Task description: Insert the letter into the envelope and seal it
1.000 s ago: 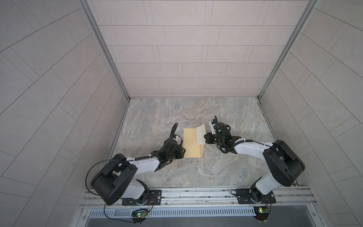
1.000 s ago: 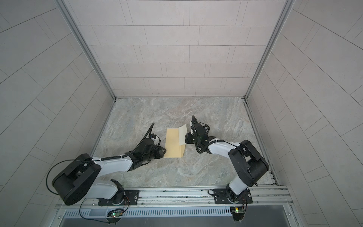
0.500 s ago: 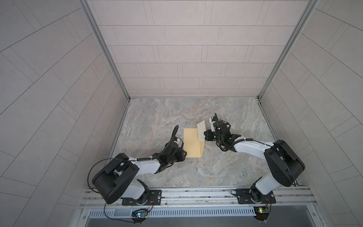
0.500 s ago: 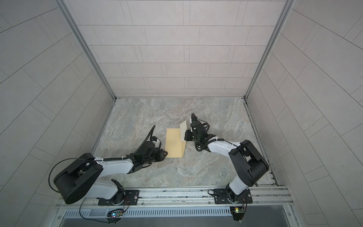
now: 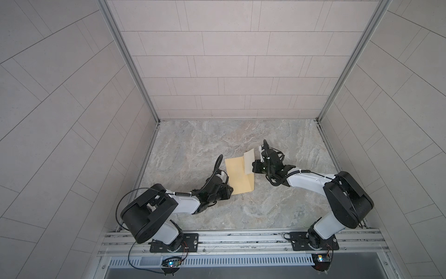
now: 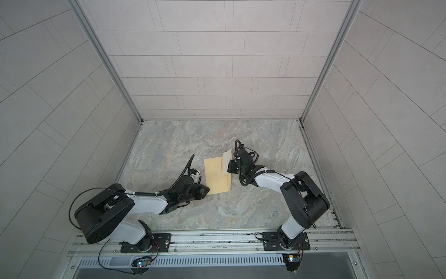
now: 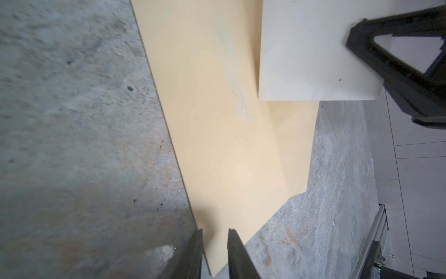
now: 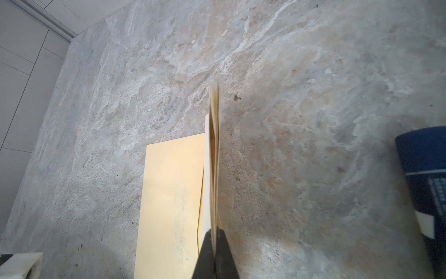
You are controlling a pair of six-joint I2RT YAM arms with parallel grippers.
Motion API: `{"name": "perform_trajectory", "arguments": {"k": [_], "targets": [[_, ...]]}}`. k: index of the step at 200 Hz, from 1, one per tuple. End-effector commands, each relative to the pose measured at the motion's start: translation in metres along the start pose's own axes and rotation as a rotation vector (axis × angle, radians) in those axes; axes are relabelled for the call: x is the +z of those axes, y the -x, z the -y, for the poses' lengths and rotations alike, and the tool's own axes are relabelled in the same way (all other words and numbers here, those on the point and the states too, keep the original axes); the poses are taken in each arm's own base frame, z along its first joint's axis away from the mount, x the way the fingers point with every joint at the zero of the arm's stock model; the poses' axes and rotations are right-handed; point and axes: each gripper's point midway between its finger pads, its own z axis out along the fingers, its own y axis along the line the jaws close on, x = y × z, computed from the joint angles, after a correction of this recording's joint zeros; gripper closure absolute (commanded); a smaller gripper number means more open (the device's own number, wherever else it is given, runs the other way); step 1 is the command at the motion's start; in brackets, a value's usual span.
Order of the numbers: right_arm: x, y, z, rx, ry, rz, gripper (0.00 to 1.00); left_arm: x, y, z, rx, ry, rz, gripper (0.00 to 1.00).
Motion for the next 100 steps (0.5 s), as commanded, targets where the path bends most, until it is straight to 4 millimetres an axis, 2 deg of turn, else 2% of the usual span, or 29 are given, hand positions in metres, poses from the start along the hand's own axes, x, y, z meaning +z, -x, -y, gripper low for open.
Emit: {"name": "perform_trajectory", "arguments": {"k": [1,100], "targets": [[0.004,-0.007,0.001,0.012,-0.008,-0.028,1.00,0.001,-0.010,-0.009,-0.004,0.027,-0.020,0.75],[0.010,-0.028,0.001,-0.025,0.008,-0.120,1.00,0.003,-0.007,-0.012,0.007,0.041,-0.008,0.75]]}}
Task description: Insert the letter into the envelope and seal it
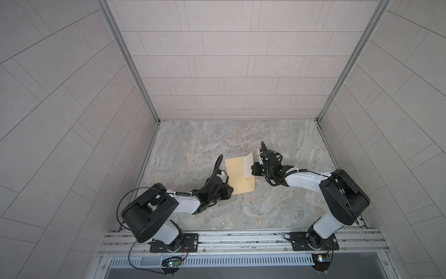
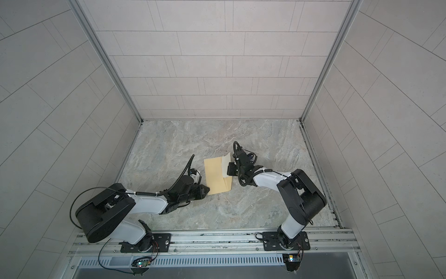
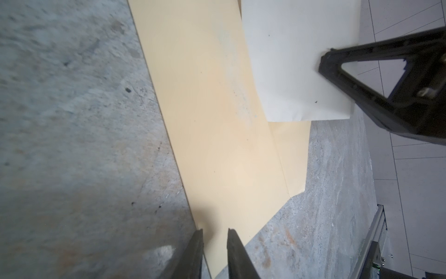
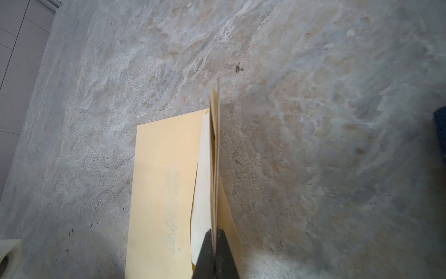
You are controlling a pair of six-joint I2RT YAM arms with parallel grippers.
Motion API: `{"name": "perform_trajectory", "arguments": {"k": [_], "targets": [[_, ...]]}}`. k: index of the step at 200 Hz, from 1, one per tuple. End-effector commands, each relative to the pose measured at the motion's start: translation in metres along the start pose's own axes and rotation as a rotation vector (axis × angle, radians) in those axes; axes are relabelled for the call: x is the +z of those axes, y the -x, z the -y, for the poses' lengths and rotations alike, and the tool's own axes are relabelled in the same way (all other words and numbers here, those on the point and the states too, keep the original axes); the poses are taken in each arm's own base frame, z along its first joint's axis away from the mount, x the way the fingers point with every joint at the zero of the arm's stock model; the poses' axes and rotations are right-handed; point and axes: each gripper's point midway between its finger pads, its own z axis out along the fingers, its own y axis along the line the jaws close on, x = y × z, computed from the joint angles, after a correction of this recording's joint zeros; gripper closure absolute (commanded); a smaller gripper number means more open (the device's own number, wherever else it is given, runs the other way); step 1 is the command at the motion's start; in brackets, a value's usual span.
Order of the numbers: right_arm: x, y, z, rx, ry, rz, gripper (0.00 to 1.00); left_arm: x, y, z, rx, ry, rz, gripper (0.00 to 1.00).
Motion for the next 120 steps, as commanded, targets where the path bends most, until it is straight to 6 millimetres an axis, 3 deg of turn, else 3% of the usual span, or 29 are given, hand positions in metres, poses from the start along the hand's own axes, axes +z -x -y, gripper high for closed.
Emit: {"name": "perform_trajectory", "arguments": {"k": [1,120], "targets": [[0.003,-0.008,-0.001,-0.008,-0.001,-0.042,1.00,0.002,-0.009,-0.011,0.006,0.040,-0.016,0.75],[0.011,-0.028,-0.001,-0.025,0.022,-0.131,1.00,0.006,-0.008,-0.012,0.012,0.043,-0.016,0.75]]}}
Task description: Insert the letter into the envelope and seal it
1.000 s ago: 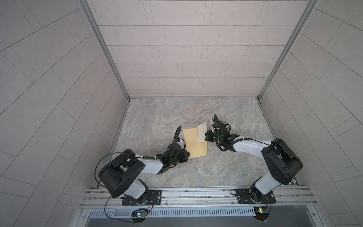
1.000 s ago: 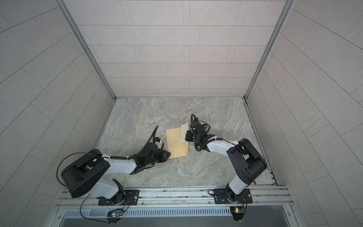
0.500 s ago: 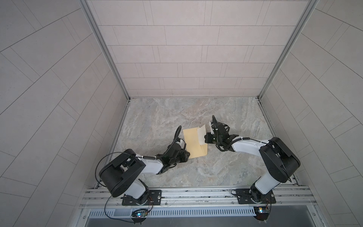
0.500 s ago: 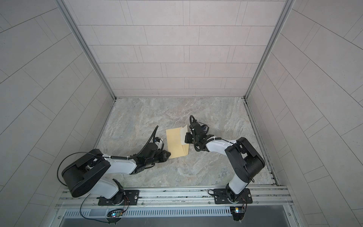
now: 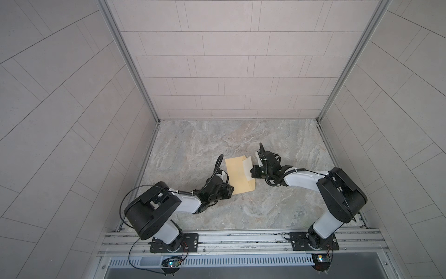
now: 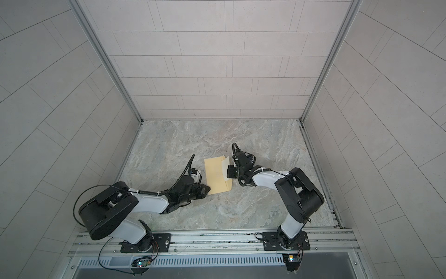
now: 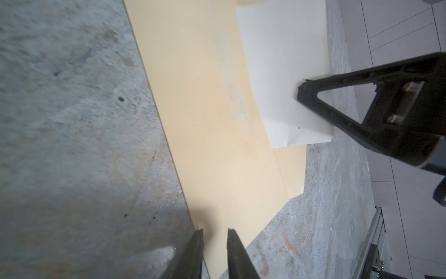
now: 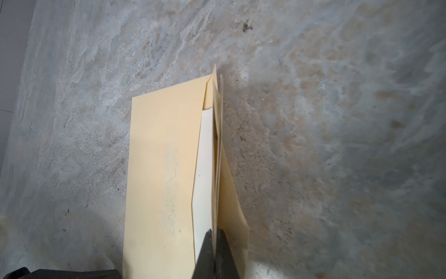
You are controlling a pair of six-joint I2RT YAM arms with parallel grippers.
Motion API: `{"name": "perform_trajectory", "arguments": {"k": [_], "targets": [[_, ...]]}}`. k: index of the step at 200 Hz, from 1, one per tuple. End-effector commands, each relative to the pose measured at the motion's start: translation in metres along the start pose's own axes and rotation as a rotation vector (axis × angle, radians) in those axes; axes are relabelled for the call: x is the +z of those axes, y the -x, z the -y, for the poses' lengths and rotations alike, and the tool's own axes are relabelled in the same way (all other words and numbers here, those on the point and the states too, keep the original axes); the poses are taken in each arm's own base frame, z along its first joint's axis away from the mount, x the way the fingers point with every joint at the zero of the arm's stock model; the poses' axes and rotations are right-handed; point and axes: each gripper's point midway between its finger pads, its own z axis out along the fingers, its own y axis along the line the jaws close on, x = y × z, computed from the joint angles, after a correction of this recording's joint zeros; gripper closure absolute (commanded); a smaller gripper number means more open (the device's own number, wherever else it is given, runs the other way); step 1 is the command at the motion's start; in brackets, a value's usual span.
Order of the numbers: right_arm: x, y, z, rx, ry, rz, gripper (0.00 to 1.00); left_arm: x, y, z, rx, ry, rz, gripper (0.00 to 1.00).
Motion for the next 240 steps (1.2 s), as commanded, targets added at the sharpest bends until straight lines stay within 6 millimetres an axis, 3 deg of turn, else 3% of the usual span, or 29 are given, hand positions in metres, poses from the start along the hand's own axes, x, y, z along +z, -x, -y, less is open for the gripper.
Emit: {"name": "perform_trajectory", "arguments": {"k": [1,123,166,185,216,240], "targets": [[0.006,-0.007,-0.001,-0.016,0.002,-0.041,1.00,0.002,-0.011,-0.014,0.006,0.055,-0.033,0.75],[0.021,-0.021,-0.010,-0.039,0.037,-0.130,1.00,0.002,-0.011,-0.015,0.020,0.063,-0.037,0.74],[0.017,-0.017,-0.012,-0.038,0.030,-0.122,1.00,-0.001,-0.008,-0.011,0.025,0.055,-0.029,0.69],[0.013,-0.013,-0.014,-0.049,0.024,-0.115,0.91,-0.005,-0.003,-0.006,0.035,0.049,-0.020,0.65],[0.002,-0.006,-0.017,-0.079,-0.001,-0.107,0.68,-0.016,0.010,0.001,0.067,0.061,0.013,0.56],[-0.008,-0.003,-0.017,-0.113,-0.042,-0.111,0.57,-0.027,0.021,0.005,0.083,0.076,0.051,0.50]]}}
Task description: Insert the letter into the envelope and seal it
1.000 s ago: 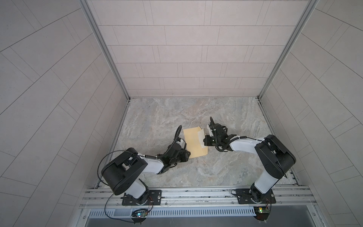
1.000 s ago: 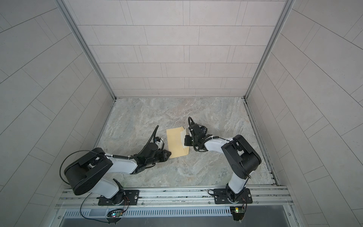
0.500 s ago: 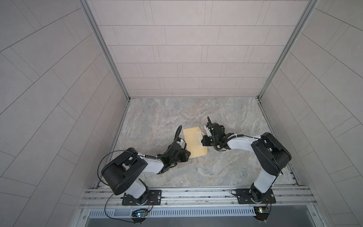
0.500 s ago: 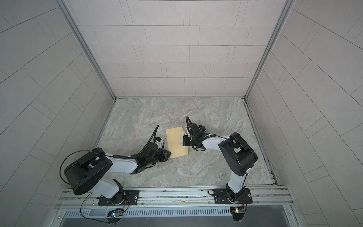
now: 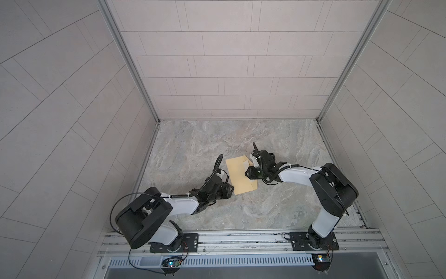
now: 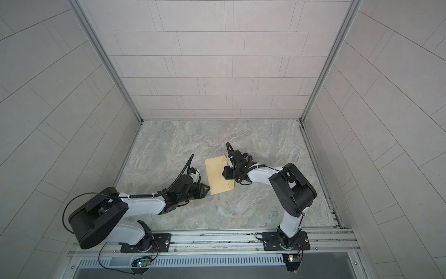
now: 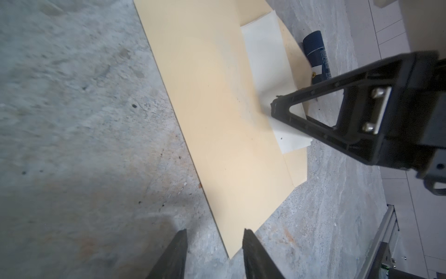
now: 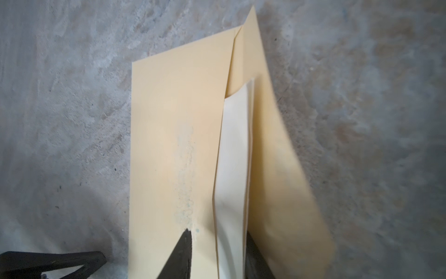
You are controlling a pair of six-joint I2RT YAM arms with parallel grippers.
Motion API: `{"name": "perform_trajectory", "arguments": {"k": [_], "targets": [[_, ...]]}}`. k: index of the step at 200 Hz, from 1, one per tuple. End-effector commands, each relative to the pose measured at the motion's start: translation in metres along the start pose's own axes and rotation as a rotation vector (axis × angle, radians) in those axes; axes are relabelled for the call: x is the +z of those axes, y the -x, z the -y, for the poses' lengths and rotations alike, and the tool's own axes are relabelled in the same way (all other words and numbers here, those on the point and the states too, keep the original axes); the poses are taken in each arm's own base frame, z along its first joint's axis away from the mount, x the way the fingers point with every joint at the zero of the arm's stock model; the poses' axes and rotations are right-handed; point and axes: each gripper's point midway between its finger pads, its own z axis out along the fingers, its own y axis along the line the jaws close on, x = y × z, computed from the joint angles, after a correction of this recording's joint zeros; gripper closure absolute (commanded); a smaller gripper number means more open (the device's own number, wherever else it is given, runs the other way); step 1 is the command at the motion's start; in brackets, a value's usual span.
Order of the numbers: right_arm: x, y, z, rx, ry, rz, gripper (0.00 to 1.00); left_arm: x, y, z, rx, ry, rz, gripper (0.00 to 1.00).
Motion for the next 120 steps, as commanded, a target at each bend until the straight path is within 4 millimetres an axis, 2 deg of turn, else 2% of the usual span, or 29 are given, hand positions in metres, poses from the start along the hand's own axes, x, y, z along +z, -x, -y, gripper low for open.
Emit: {"name": "perform_trajectory", "arguments": {"k": [1,62,120], "targets": [[-0.019,0.007,-0.003,-0.044,-0.050,0.013,0.57,-0.011,0.014,0.002,0.046,0.037,0.037,0.50],[-0.049,0.014,-0.003,-0.150,-0.189,0.017,0.43,-0.032,0.039,0.007,0.100,0.055,0.154,0.41],[-0.059,0.022,-0.005,-0.176,-0.215,0.046,0.40,-0.031,0.047,0.013,0.108,0.035,0.181,0.30]]}}
